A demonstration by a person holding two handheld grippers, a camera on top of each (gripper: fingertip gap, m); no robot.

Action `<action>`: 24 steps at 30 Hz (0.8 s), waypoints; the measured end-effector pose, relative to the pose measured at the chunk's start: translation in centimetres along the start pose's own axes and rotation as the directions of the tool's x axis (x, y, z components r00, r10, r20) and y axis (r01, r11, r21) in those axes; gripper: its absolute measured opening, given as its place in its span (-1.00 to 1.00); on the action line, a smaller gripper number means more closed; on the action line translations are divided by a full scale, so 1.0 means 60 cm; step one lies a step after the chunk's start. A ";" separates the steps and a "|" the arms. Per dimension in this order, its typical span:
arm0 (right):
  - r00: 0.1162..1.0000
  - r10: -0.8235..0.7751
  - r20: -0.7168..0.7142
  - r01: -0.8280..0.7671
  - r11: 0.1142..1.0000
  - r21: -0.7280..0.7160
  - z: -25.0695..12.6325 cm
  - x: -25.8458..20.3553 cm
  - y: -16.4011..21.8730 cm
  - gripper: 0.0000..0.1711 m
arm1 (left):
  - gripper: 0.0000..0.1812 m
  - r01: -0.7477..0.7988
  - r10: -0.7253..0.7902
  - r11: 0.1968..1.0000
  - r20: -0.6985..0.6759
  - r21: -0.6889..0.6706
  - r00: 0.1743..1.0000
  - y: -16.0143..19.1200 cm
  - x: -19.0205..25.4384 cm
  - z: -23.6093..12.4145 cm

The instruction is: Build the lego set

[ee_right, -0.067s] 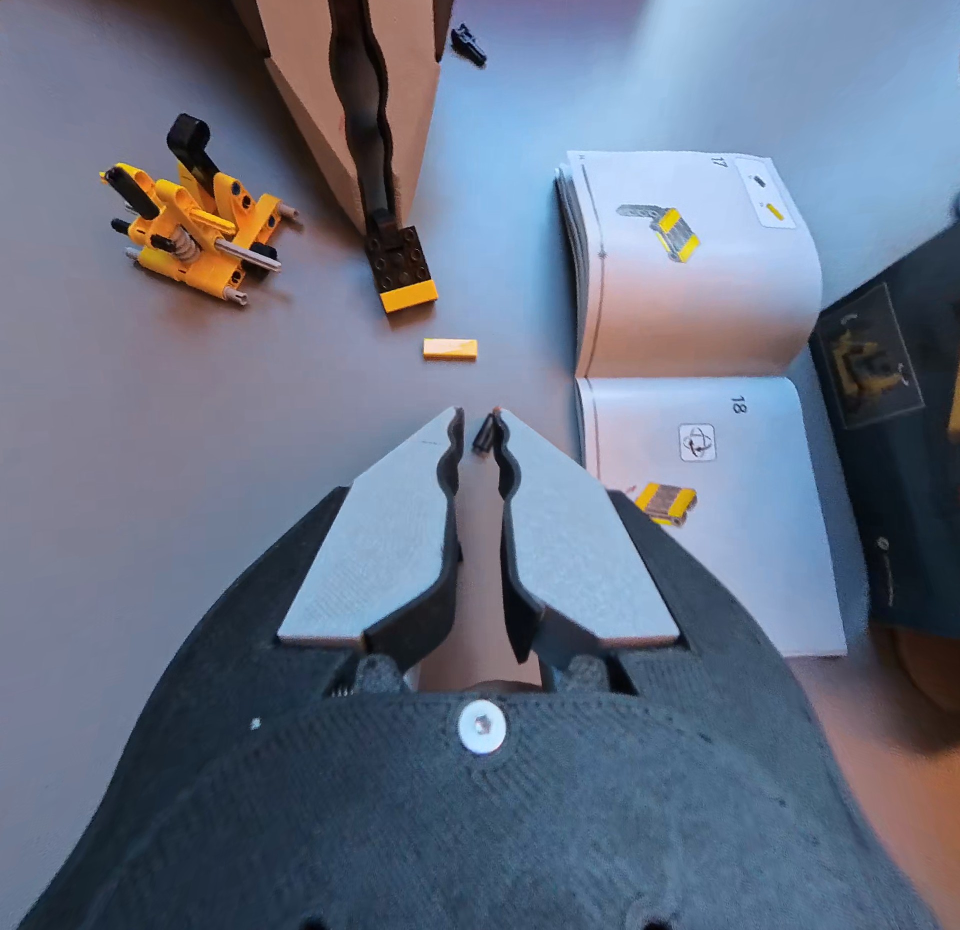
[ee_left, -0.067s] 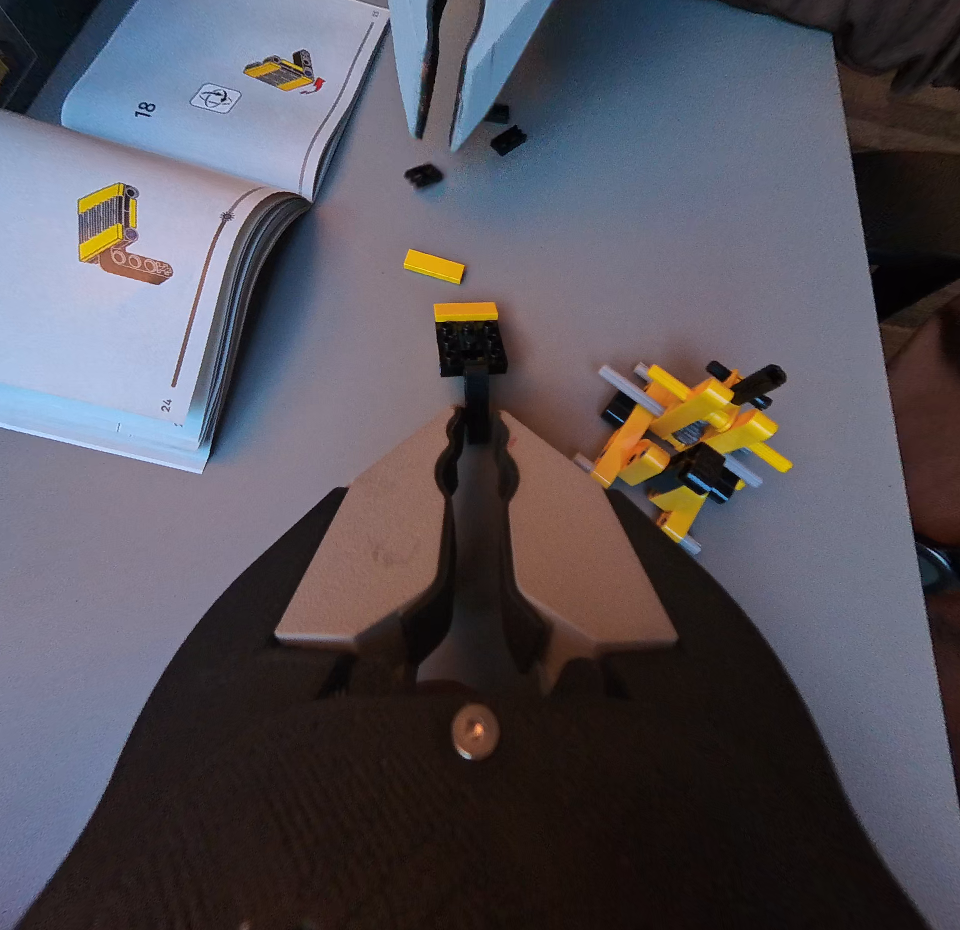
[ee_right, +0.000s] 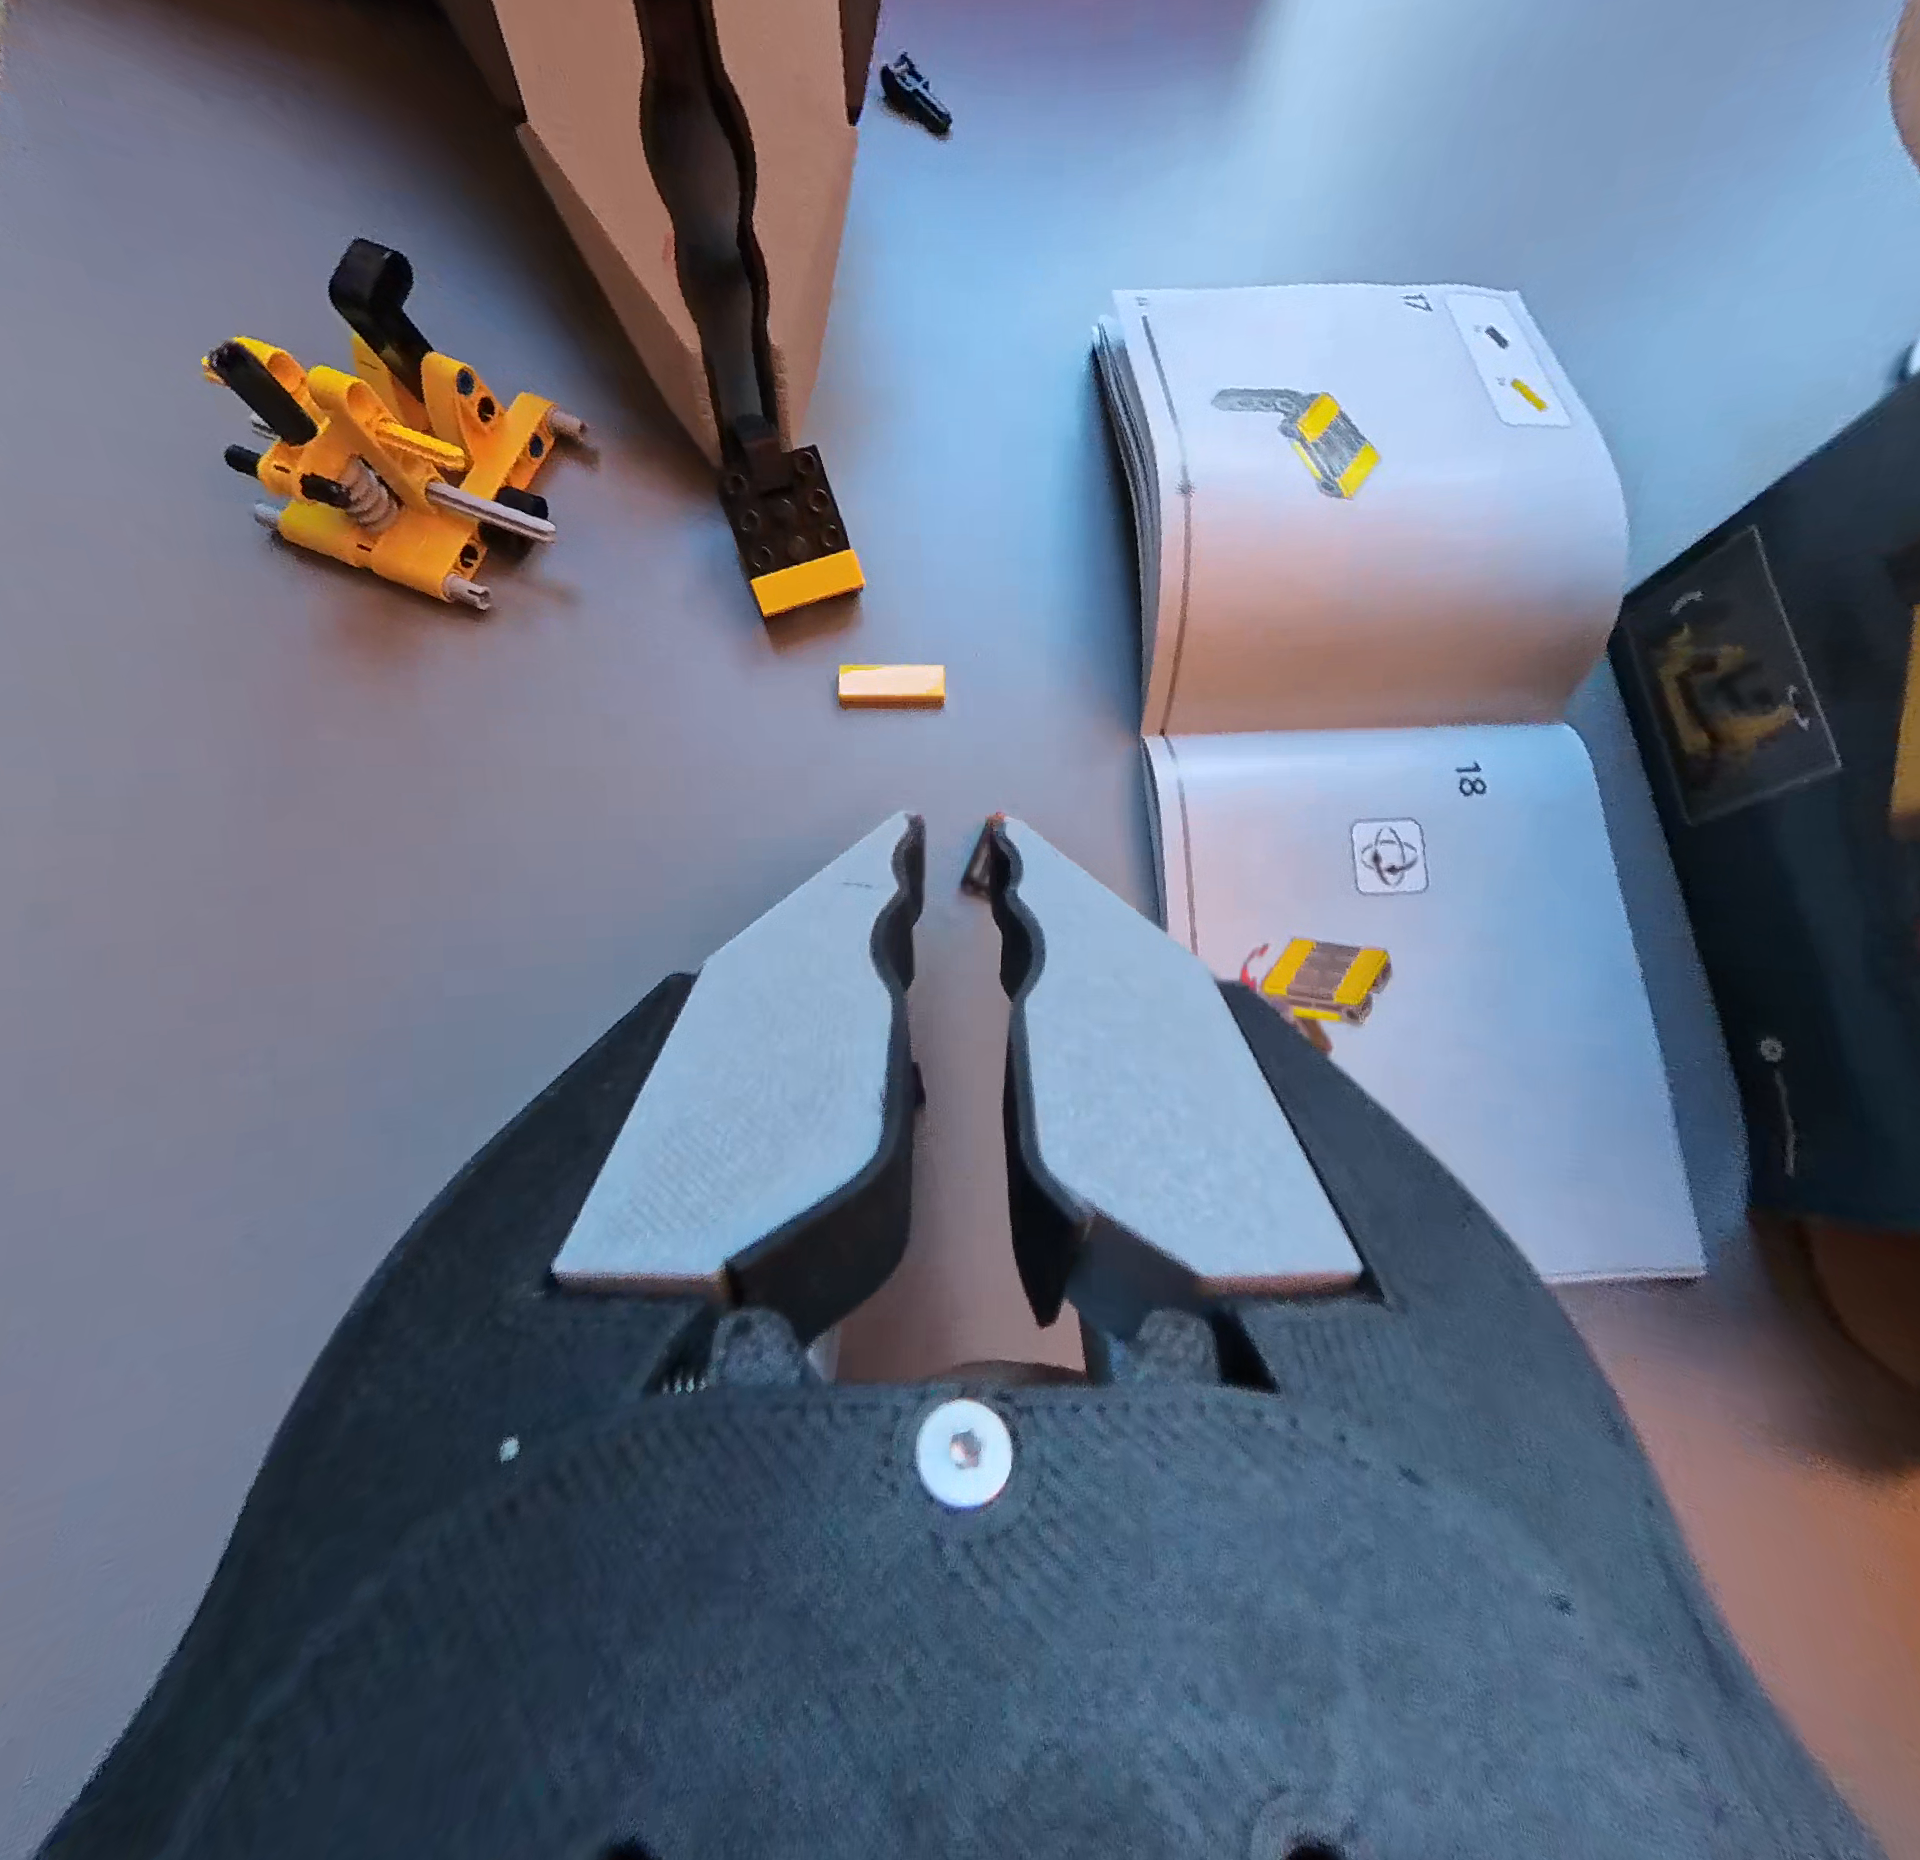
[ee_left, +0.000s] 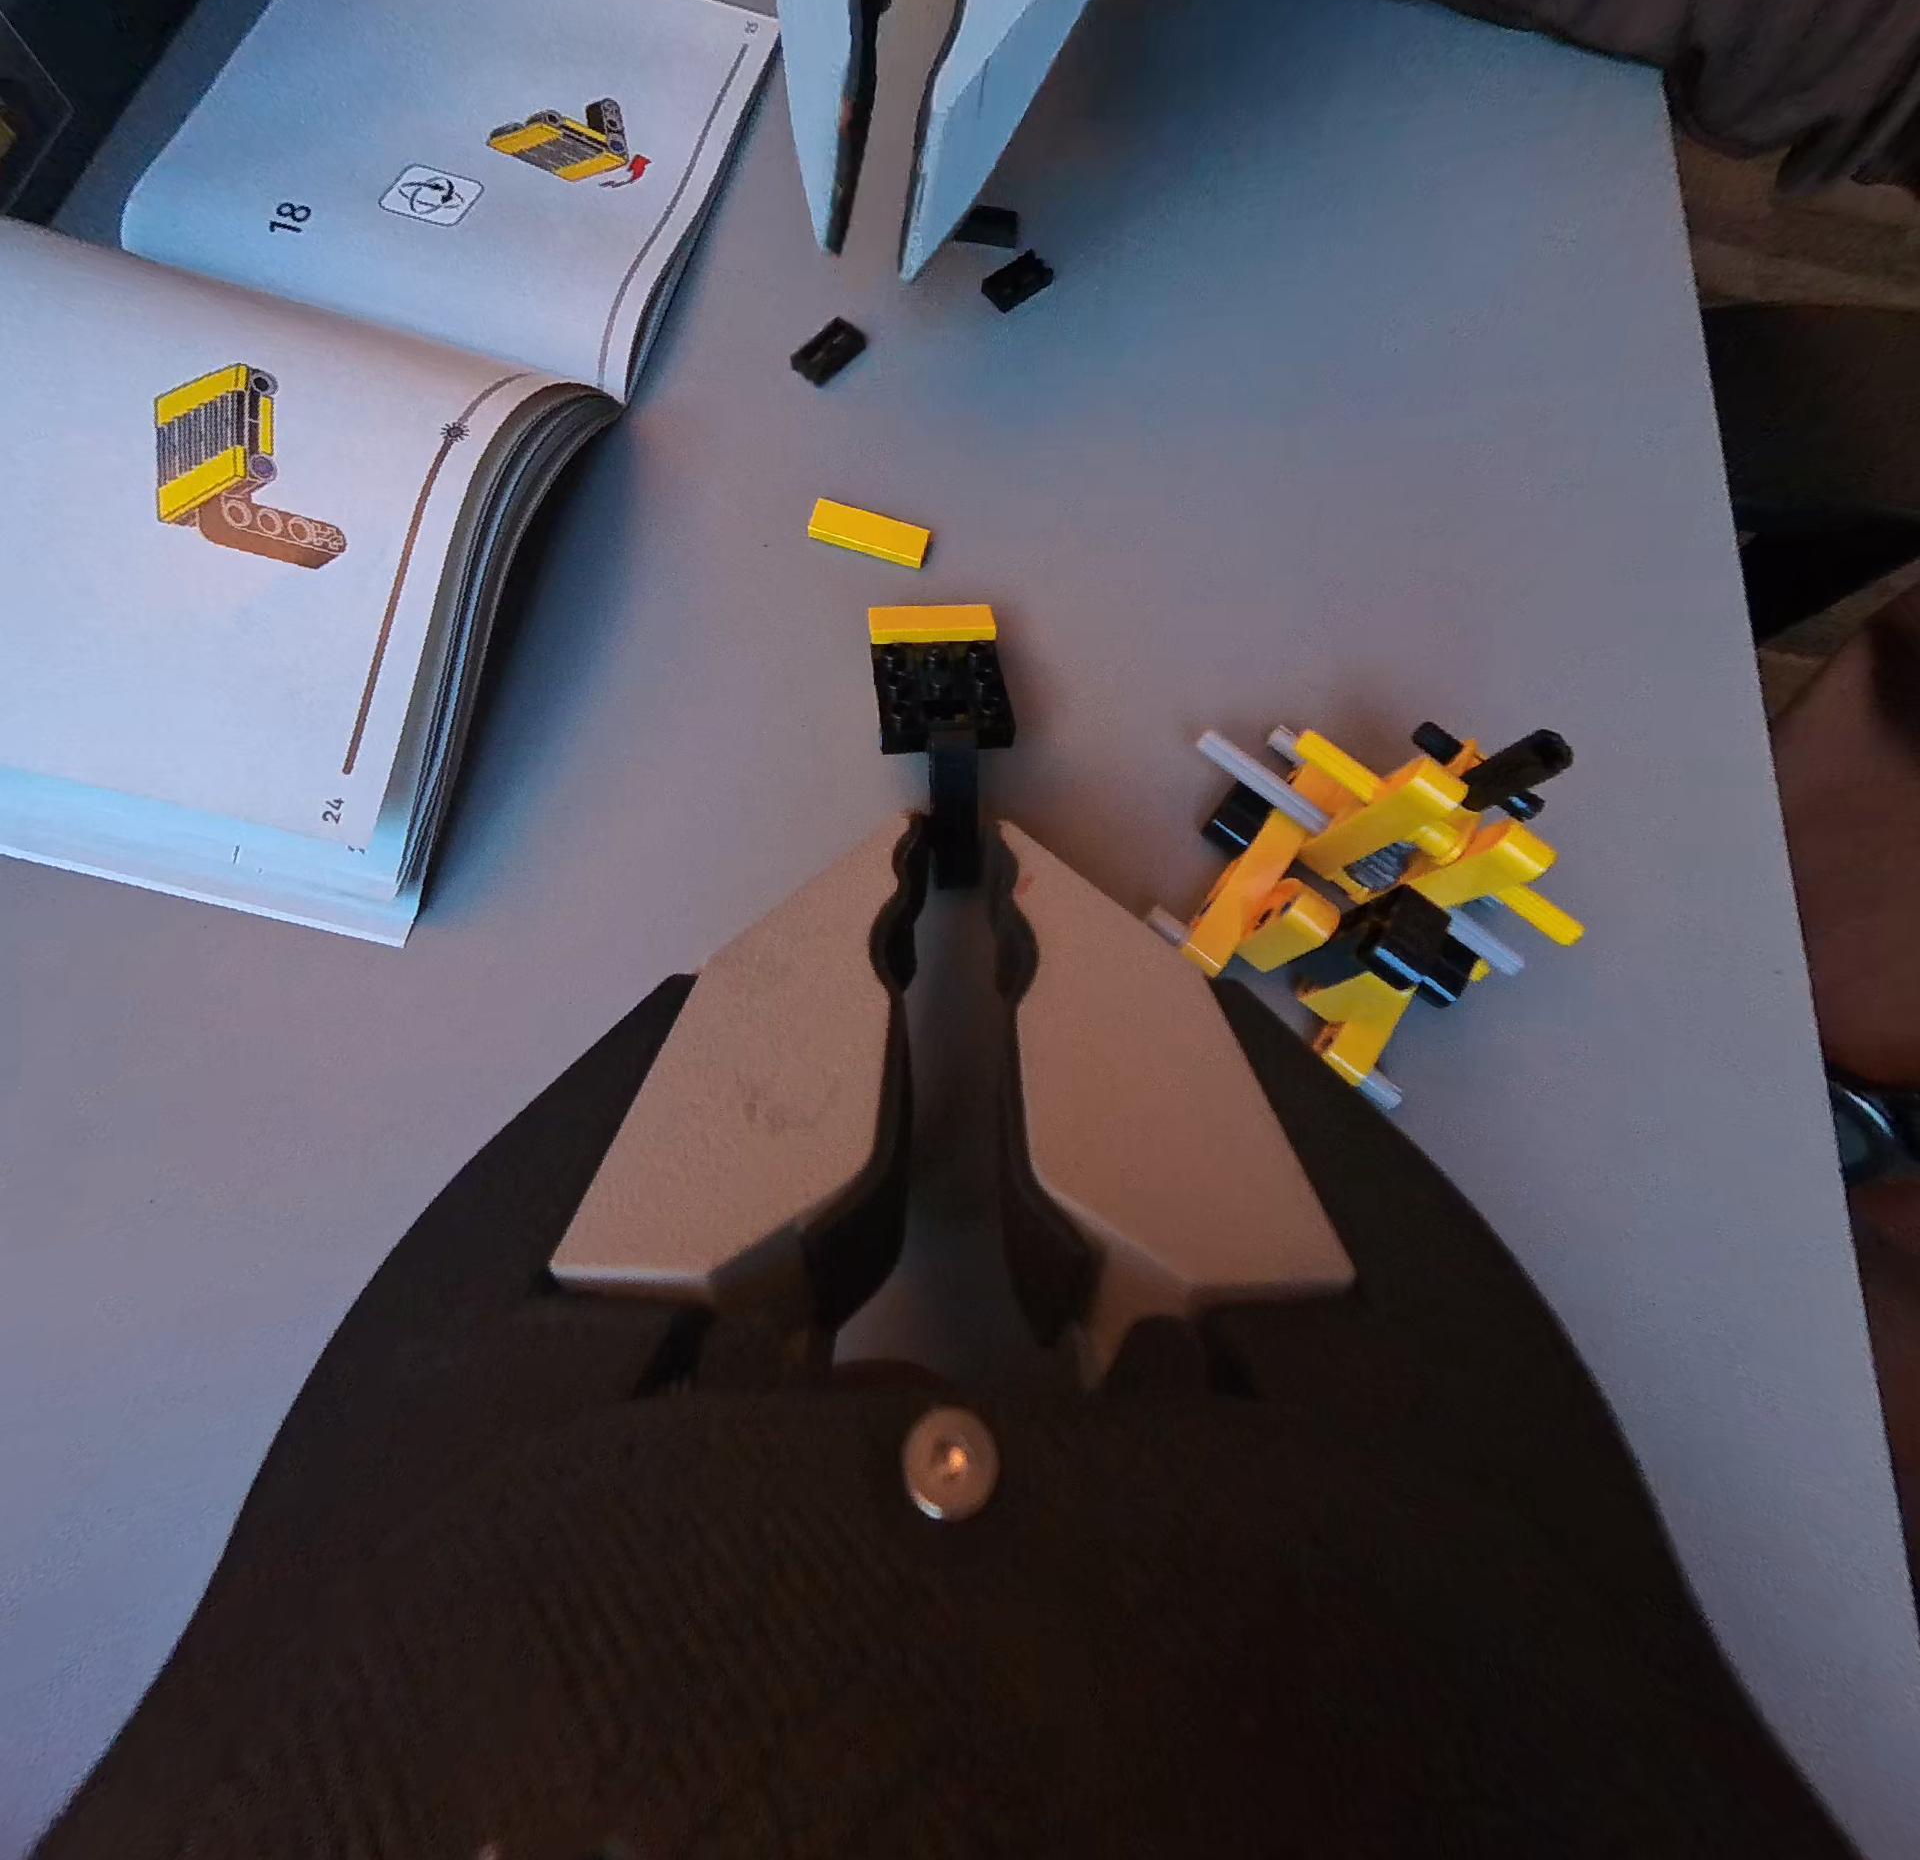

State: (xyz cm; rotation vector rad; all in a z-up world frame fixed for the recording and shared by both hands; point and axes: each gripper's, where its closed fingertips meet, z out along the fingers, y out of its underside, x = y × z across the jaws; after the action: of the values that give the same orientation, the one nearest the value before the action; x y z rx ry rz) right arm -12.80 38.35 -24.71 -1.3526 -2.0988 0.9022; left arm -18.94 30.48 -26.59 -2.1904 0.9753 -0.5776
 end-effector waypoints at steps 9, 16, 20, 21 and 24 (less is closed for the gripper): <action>0.995 0.058 -0.077 -0.062 0.997 -0.054 0.005 0.018 0.019 -0.84 | -0.93 0.007 -0.007 1.000 -0.003 0.000 1.000 0.000 -0.001 0.000; 0.992 0.069 -0.102 -0.080 0.992 -0.101 0.028 0.015 0.024 -0.89 | -0.88 -0.002 0.002 1.000 -0.019 0.001 1.000 0.000 0.004 0.000; 0.993 0.019 -0.119 -0.028 0.997 -0.067 0.030 0.014 0.007 -0.96 | -0.80 -0.013 0.013 1.000 -0.035 -0.002 0.999 0.000 0.008 -0.002; 0.995 -0.007 -0.097 0.005 1.000 -0.021 0.030 0.003 -0.007 -0.96 | -0.77 -0.015 0.015 1.000 -0.026 -0.004 1.000 0.001 0.006 -0.002; 0.998 -0.025 -0.061 0.030 0.996 0.083 0.030 -0.018 -0.046 -0.95 | -0.74 -0.030 0.030 1.000 0.008 -0.002 1.000 -0.003 0.000 -0.006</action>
State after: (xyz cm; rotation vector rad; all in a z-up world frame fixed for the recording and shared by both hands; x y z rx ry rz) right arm -15.25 36.06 -23.91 -1.2897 -2.0071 0.9170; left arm -19.05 30.41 -26.23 -2.1744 1.0037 -0.5538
